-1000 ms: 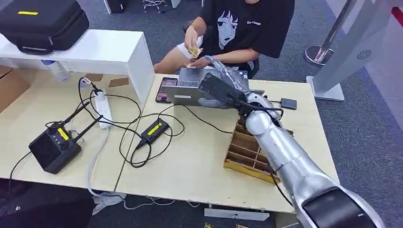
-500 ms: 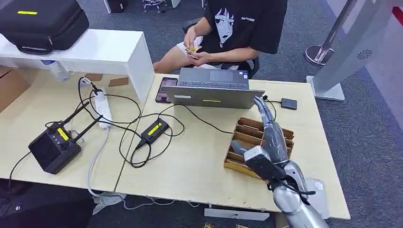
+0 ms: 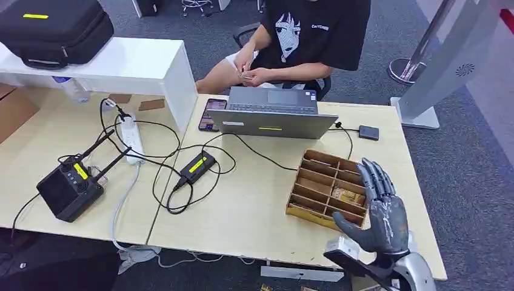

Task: Pass the card to the sensor for recognition and then transmit it.

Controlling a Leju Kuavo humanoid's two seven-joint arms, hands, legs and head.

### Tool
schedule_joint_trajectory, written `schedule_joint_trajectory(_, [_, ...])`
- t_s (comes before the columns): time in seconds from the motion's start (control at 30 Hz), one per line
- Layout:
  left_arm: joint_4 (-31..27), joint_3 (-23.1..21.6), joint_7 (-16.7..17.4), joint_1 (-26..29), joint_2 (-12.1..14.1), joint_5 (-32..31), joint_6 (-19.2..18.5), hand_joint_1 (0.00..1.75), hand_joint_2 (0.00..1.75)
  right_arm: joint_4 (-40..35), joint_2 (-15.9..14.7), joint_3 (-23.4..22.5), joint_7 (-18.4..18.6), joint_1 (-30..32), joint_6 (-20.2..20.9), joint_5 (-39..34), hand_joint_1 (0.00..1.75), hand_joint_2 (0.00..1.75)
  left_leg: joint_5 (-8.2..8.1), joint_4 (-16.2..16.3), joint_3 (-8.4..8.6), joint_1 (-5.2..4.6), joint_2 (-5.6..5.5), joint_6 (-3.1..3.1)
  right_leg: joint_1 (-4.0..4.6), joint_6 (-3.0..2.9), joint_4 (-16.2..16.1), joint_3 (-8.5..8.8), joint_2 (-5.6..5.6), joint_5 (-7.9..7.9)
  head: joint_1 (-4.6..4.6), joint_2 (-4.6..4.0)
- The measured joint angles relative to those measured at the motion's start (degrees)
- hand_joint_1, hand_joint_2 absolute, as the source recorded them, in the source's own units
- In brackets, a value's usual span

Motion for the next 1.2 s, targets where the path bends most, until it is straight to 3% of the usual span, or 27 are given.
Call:
schedule_joint_trajectory(0.3, [-0.02, 0.0, 0.39, 0.02, 0.02, 0.09, 0.02, 0.0, 1.75, -4.35, -6.24, -0.33, 0.96, 4.93, 6.78, 0.2, 0.0, 1.75, -0.01, 0.0, 0.0, 0.0, -0.01, 0.01, 0.0, 0.0, 0.0, -0.01, 0.0, 0.0, -0.02, 0.0])
schedule_joint_trajectory(0.57, [-0.02, 0.0, 0.39, 0.02, 0.17, -0.02, 0.0, 0.0, 1.75, -6.34, -10.63, -0.07, 1.01, 7.11, 10.19, -1.4, 0.0, 1.75, -0.02, 0.0, 0.0, 0.0, 0.0, 0.02, 0.0, 0.01, 0.0, 0.0, 0.01, -0.01, 0.0, 0.0])
schedule_joint_trajectory(0.73, [-0.02, 0.0, 0.39, 0.01, 0.22, -0.94, 0.0, 0.0, 1.75, -5.73, -11.06, 0.83, 3.47, 5.9, 11.15, 1.1, 0.0, 1.75, -0.02, -0.01, 0.0, 0.0, 0.02, 0.02, 0.01, 0.01, 0.01, 0.02, 0.02, -0.01, 0.0, 0.0])
schedule_joint_trajectory(1.2, [-0.02, -0.02, 0.17, -0.16, 0.24, -3.06, 0.0, 0.0, 1.75, 6.71, -8.11, 7.72, 9.18, -4.52, 12.18, 5.73, 0.0, 1.75, 0.01, 0.0, 0.03, 0.01, 0.01, 0.01, 0.01, 0.01, 0.02, 0.05, 0.03, 0.0, 0.0, 0.0])
